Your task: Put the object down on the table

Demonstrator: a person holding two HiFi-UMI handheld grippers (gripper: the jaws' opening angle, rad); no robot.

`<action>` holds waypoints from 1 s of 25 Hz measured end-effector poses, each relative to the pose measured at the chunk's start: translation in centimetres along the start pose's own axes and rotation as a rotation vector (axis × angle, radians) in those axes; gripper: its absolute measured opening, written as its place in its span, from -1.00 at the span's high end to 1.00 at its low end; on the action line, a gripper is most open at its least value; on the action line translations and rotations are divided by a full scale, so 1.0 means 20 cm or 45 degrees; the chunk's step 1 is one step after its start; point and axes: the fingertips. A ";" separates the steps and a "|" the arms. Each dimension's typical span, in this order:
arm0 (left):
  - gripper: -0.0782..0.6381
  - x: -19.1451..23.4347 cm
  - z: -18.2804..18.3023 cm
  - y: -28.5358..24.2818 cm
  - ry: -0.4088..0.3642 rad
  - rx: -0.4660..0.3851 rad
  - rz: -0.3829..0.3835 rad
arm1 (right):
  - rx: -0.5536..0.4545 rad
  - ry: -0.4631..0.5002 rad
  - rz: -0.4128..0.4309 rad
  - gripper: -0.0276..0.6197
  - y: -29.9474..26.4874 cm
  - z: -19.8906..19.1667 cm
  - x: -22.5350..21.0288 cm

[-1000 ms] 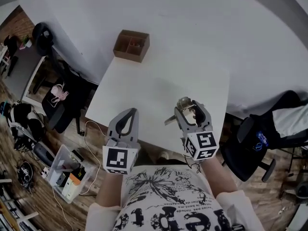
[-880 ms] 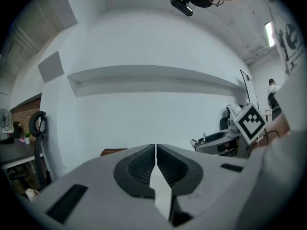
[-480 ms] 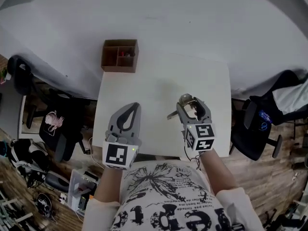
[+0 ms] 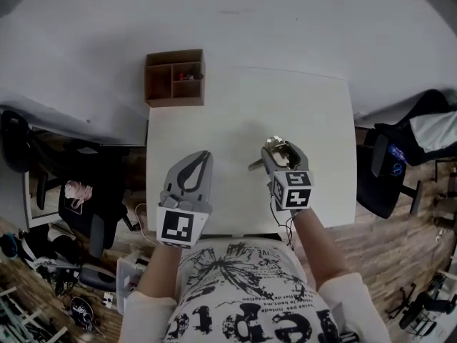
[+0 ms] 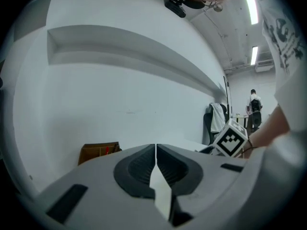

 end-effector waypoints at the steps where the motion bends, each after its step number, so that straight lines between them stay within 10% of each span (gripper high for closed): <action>1: 0.75 0.03 -0.03 -0.02 -0.008 -0.012 0.003 | 0.033 -0.002 -0.013 0.05 -0.05 -0.03 0.00; 25: 0.75 0.14 -0.25 -0.13 0.049 0.136 -0.120 | 0.335 -0.038 -0.182 0.04 -0.39 -0.29 0.01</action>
Point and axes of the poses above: the fingertips, and each gripper's own axes: y backward along the fingers, x to its left, z out of its top, and after that the axes turned 15 degrees about x, right-handed
